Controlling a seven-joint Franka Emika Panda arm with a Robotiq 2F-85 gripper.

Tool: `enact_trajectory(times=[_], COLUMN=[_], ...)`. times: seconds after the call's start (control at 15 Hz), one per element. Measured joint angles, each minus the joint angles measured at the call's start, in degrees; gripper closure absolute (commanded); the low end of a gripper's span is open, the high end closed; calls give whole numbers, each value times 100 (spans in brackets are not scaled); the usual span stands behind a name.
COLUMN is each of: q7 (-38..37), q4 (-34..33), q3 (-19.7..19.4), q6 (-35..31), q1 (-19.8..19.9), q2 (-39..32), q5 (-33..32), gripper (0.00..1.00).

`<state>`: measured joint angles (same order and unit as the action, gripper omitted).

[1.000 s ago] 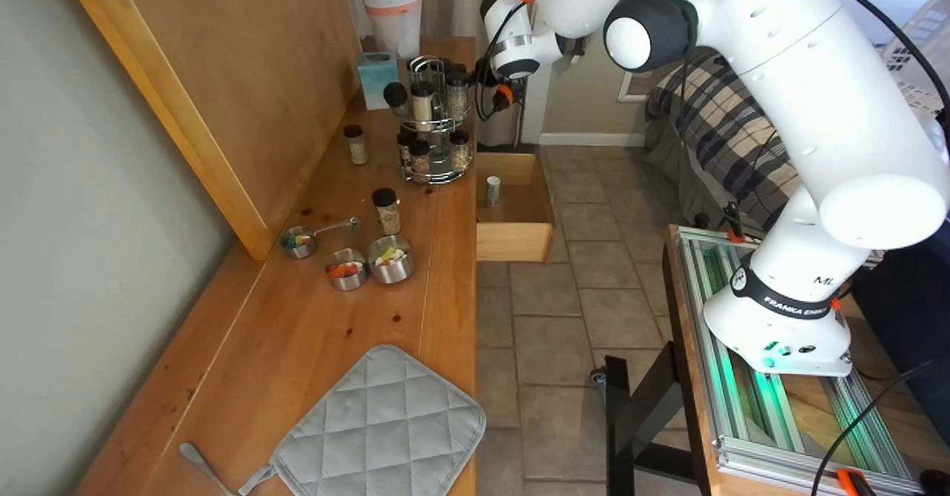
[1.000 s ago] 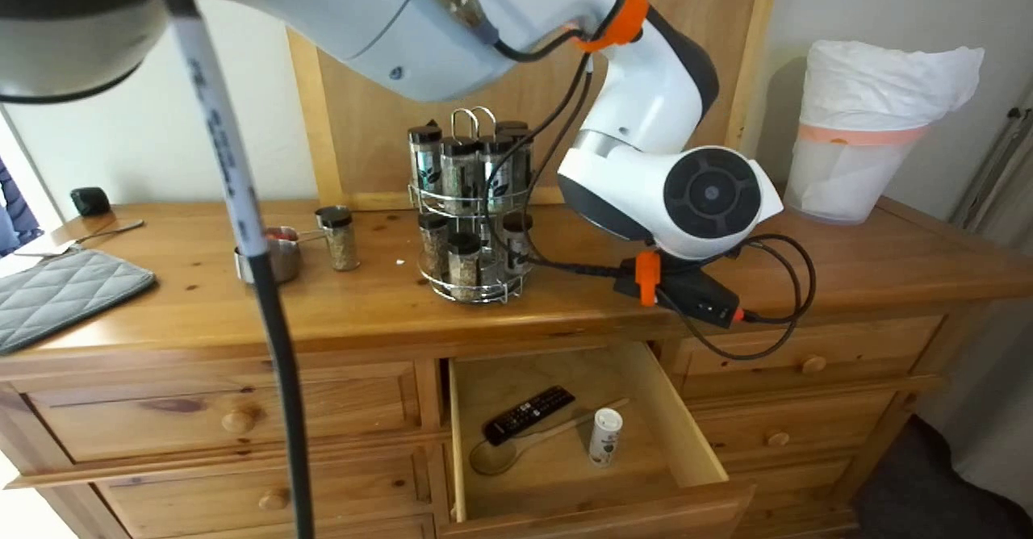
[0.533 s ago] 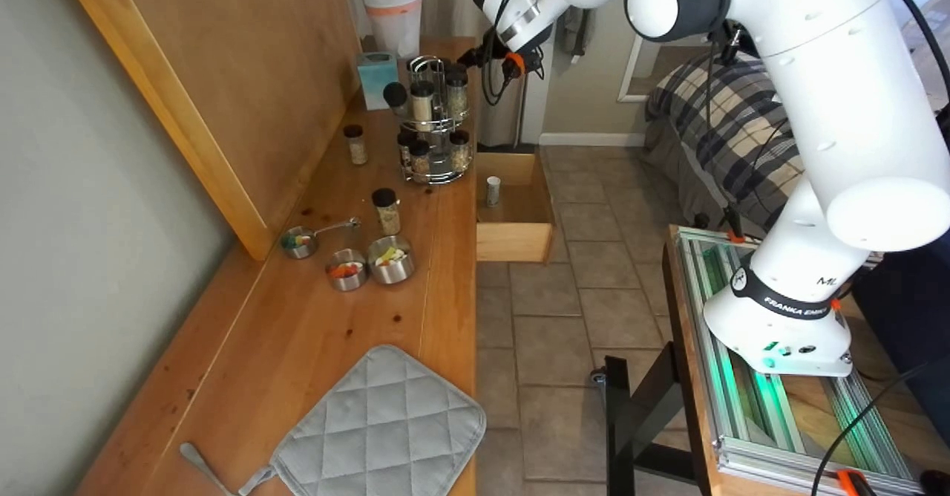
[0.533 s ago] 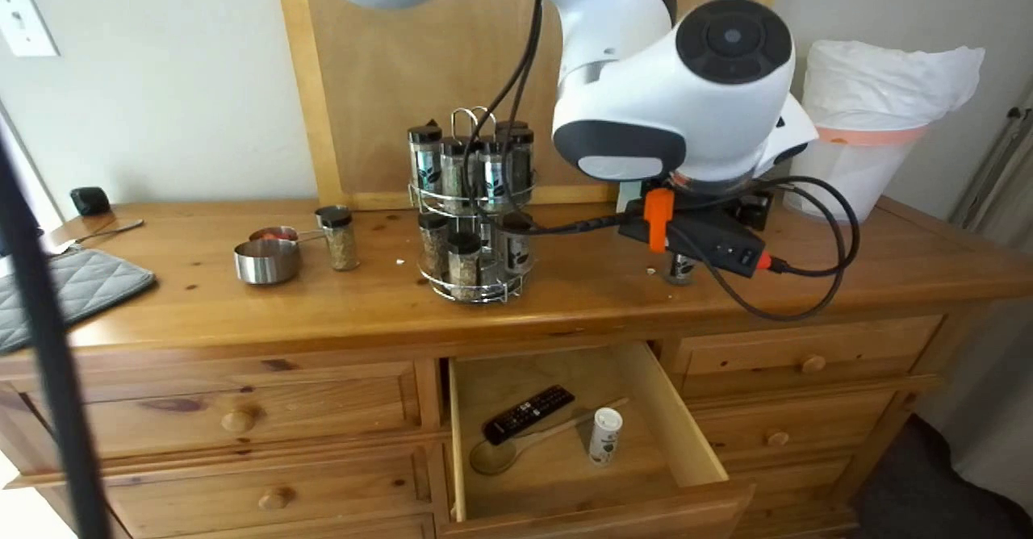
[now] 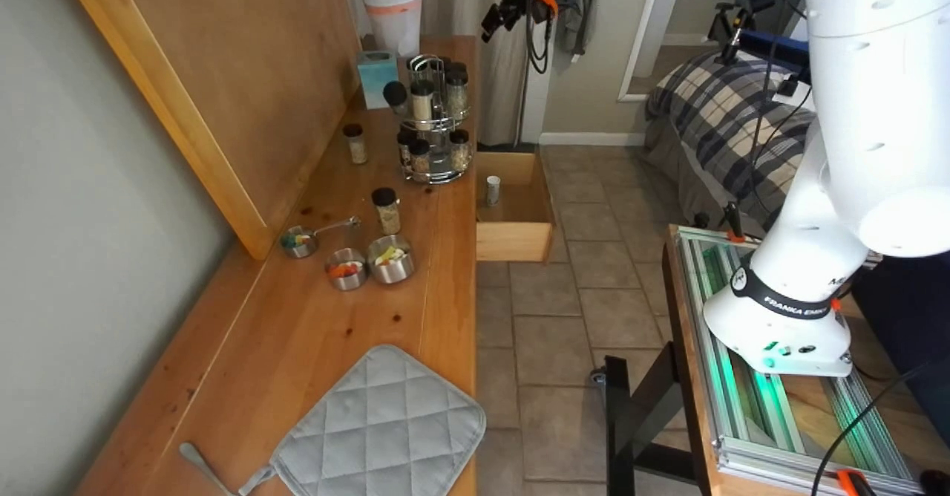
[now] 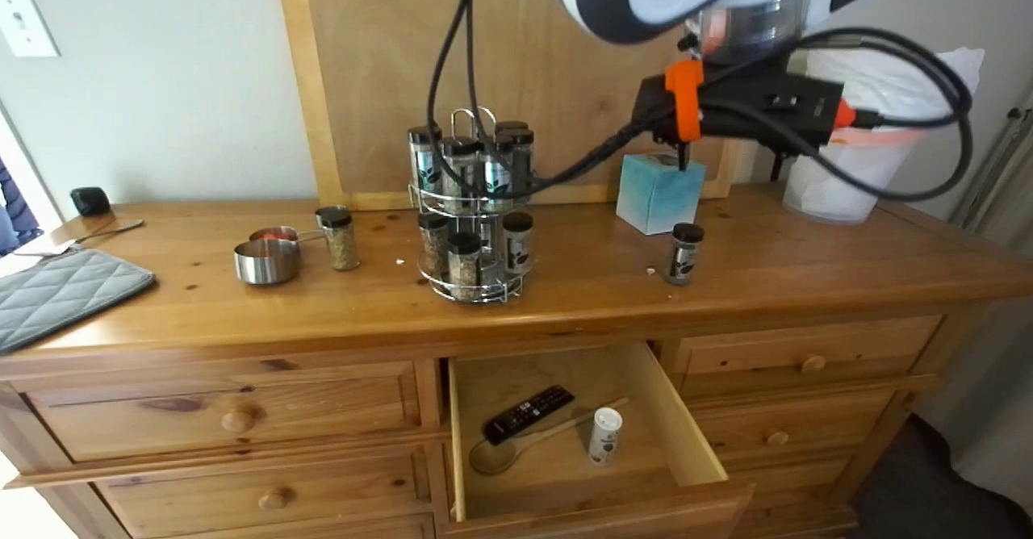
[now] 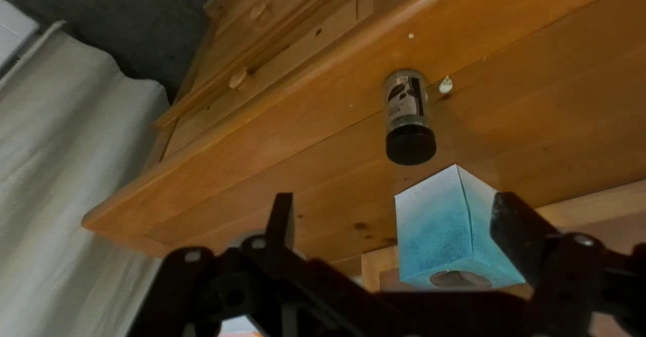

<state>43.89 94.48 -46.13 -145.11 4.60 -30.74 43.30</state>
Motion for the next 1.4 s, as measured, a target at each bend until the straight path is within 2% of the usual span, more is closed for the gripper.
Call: enact_trajectory(times=[0.27,0.47,0.73,0.93,1.0,1.4], q7=[-679,-915,-916,-875,-912,-908], q4=[175,208,309,314,304,301], q3=[-1453,-2287,-3083,-3470,-3496,-3493], q6=[1093,1868,2739,3595,3658,3648], q1=[-1396,-2525,-4126,-5209,-5345,-5220], q2=[507,933,1509,1944,1999,1932], q5=[-1765,-2970,-4169,-4583,-4592,-4591], gripper=[0,0,0,0,0,0])
